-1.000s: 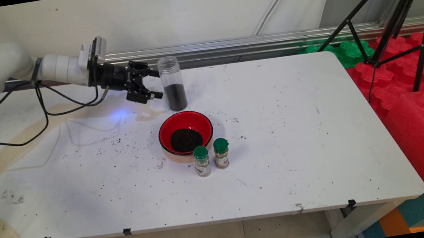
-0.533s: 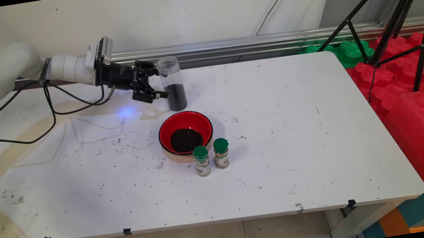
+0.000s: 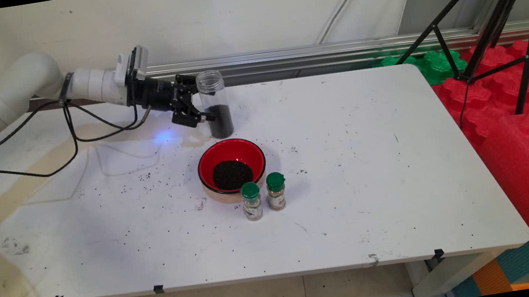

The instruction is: Pick up the black seasoning powder from the table

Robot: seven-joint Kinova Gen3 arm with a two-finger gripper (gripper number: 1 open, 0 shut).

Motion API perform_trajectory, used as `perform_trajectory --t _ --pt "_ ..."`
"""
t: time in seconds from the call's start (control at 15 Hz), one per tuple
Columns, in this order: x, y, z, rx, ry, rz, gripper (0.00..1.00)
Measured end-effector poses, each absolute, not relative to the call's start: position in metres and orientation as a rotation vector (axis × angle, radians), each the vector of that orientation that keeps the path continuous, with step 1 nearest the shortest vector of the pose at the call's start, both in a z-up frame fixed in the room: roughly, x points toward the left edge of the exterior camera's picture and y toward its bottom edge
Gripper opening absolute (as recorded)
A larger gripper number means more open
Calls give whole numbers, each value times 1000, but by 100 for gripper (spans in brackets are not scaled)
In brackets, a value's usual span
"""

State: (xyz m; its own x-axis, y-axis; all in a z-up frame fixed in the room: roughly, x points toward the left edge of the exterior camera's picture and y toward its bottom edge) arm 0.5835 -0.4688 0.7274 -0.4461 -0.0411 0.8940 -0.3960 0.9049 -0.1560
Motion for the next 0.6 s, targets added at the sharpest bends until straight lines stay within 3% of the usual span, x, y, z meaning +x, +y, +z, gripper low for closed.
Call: perform_trajectory --t 0.6 --pt "574 -477 723 302 -1989 409 100"
